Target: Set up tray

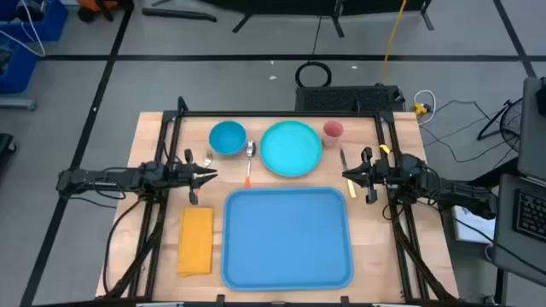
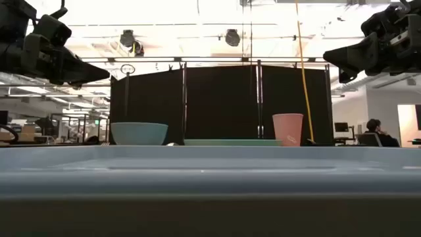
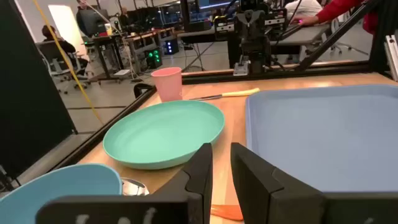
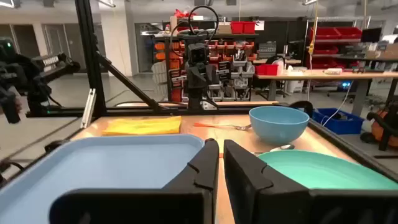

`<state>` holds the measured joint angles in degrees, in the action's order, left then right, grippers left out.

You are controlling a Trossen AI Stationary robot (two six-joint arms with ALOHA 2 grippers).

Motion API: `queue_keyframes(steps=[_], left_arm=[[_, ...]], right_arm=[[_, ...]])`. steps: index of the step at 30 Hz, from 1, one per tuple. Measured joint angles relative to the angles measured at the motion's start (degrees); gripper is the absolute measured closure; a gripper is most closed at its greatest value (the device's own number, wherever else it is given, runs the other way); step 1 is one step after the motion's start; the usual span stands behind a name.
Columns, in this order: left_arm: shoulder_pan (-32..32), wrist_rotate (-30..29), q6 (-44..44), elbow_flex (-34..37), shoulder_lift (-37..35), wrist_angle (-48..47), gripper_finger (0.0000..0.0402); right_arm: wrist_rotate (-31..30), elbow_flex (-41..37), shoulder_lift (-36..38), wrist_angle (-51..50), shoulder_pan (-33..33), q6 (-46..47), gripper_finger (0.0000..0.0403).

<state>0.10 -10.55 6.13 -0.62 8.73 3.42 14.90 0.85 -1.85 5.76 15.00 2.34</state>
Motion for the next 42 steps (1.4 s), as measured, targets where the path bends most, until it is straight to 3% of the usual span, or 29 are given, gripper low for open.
queue_keyframes(steps=[18,24,28,32,37,42], left_arm=[[-0.01,0.04,-0.86,0.0,0.0,0.14,0.0339],[-0.02,0.04,-0.07,0.0,0.0,0.75,0.0339],[-0.02,0.02,-0.87,0.0,0.0,0.66,0.0339],[-0.01,0.02,-0.73,0.0,0.0,0.11,0.0339],[-0.01,0.02,-0.9,-0.03,0.2,-0.62,0.0339],[-0.02,0.14,-1.88,-0.04,0.31,-0.52,0.0339]], right_arm=[[-0.46,0.02,0.01,0.13,0.0,0.43,0.0385],[-14.55,0.79,-0.69,4.49,0.02,3.86,0.0385],[-19.25,3.52,-3.9,4.01,0.02,3.88,0.0385],[-22.38,8.38,-10.55,3.2,0.02,4.7,0.0385],[-30.58,16.3,-21.49,-3.06,0.28,4.34,0.0385],[-35.57,24.89,-30.64,-7.53,3.96,3.92,0.0385]])
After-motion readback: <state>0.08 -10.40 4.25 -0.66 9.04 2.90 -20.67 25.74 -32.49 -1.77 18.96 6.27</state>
